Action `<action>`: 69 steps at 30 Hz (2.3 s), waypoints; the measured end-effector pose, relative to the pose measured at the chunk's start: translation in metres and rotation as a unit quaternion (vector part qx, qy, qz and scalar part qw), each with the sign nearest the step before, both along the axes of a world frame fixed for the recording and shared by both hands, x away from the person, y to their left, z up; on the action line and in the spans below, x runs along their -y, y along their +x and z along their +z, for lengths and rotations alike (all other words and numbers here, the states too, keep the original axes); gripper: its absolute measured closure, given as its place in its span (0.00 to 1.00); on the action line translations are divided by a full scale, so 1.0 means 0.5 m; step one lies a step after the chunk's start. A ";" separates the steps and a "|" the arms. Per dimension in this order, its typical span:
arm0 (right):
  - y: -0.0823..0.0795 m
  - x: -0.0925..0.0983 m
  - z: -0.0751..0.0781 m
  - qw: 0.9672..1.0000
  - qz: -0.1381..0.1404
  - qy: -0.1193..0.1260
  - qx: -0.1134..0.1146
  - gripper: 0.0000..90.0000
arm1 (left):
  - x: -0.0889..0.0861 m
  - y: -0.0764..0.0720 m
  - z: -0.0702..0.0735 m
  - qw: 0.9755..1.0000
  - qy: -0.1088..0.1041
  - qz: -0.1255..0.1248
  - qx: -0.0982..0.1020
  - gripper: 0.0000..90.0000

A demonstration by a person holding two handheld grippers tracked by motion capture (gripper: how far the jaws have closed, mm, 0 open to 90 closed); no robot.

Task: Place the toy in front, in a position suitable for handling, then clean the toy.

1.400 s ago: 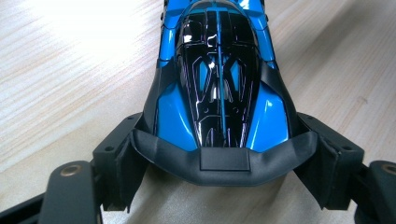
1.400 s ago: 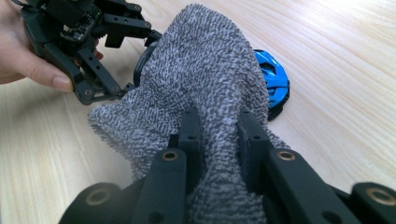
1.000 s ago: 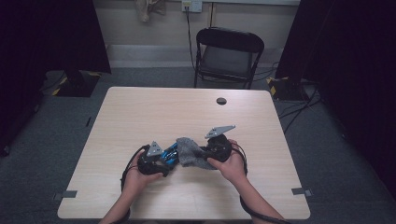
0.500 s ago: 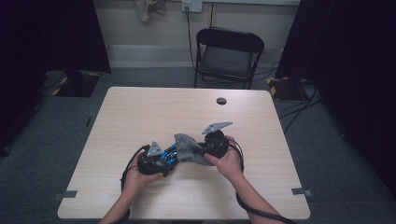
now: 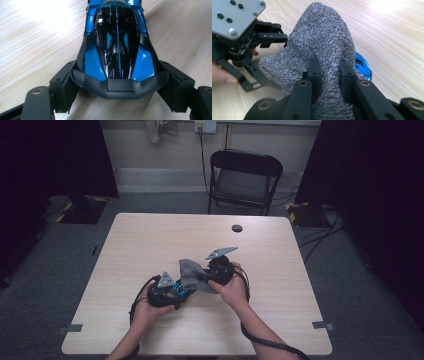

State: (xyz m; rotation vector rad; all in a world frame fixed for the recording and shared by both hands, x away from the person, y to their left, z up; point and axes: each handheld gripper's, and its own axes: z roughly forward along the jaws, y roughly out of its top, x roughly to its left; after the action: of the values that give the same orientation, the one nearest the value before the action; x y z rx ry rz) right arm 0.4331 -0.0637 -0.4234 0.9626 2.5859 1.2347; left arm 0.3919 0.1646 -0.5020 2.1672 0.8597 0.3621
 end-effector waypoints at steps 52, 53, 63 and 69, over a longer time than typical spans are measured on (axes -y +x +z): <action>-0.007 -0.086 -0.069 1.000 0.021 -0.009 -0.002 0.84 | 0.001 0.000 0.000 1.000 0.000 0.001 0.000 0.27; -0.003 -0.081 -0.069 1.000 0.017 -0.009 -0.003 0.84 | 0.002 0.000 0.000 1.000 -0.001 0.002 0.000 0.27; 0.024 -0.038 -0.076 1.000 -0.015 -0.011 0.001 0.84 | 0.002 0.000 0.000 1.000 -0.001 0.002 0.000 0.27; 0.033 -0.021 -0.084 1.000 -0.030 -0.009 -0.001 0.84 | 0.002 0.000 0.000 1.000 -0.001 0.002 0.000 0.27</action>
State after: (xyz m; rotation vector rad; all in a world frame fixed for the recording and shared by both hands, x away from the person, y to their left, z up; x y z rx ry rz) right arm 0.4494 -0.0530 -0.4652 1.0296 2.5446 1.1943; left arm 0.3919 0.1638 -0.5020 2.1643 0.8646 0.3635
